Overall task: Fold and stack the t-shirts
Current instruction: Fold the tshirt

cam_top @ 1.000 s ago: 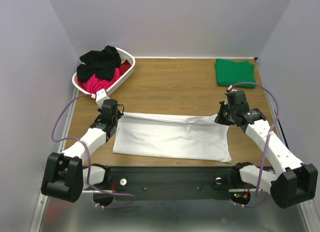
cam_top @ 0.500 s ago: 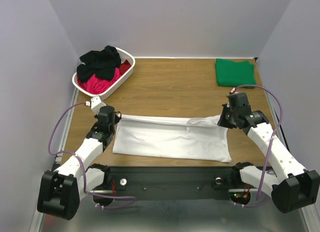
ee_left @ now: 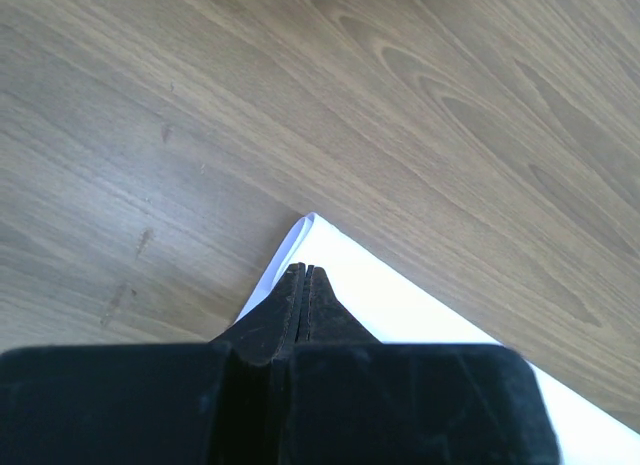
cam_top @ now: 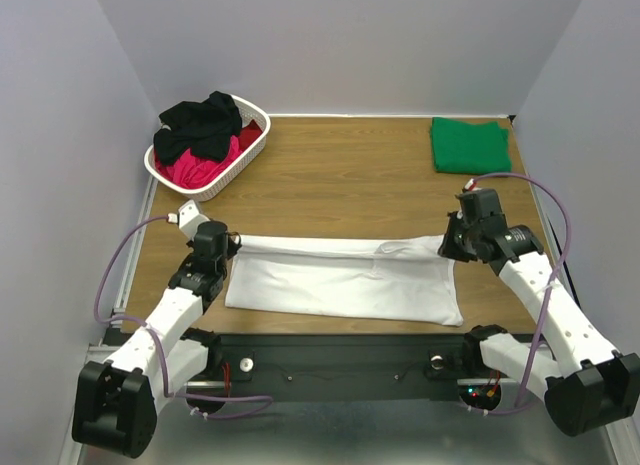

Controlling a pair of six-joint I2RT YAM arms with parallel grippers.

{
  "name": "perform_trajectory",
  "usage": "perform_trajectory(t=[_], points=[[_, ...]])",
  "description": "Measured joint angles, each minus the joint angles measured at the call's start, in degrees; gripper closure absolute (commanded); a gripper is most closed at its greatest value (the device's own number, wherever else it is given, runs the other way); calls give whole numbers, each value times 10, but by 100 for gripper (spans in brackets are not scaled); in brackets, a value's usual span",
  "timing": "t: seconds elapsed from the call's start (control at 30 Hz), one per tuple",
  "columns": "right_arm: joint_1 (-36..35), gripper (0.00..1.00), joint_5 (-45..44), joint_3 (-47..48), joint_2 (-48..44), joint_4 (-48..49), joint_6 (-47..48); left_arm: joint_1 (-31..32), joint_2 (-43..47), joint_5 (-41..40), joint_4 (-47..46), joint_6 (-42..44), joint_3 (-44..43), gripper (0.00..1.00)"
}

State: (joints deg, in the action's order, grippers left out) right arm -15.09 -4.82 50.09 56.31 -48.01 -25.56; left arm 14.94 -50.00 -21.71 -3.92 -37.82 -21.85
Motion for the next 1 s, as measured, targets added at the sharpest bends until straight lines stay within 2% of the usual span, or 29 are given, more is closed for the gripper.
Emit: perform_trajectory(t=[0.07,0.13,0.17,0.23,0.27,0.3,0.47,0.6,0.8,1.0], points=[[0,100,-1,0,-4,-5,0,0,2,1,7,-3,1,100],[-1,86,-2,0,-5,-10,0,0,6,1,14,-5,2,97],[-3,63,-2,0,-5,-13,-1,0,9,1,17,-6,4,76],[-4,52,-3,1,-5,-20,-1,0,19,2,26,-7,7,54],[-4,46,-6,4,-5,-26,-4,0,25,3,31,-11,9,30],[-4,38,-9,7,-6,-33,-3,0,32,3,36,-11,9,26],[-4,35,-24,28,-27,-56,-2,0,79,0,51,-20,9,19],[-4,35,-26,35,-29,-50,-1,1,82,2,47,-19,8,18],[-7,36,8,12,24,8,1,37,-3,8,12,-8,-15,14],[-21,36,24,4,72,58,0,147,-129,-12,-33,2,-84,9]])
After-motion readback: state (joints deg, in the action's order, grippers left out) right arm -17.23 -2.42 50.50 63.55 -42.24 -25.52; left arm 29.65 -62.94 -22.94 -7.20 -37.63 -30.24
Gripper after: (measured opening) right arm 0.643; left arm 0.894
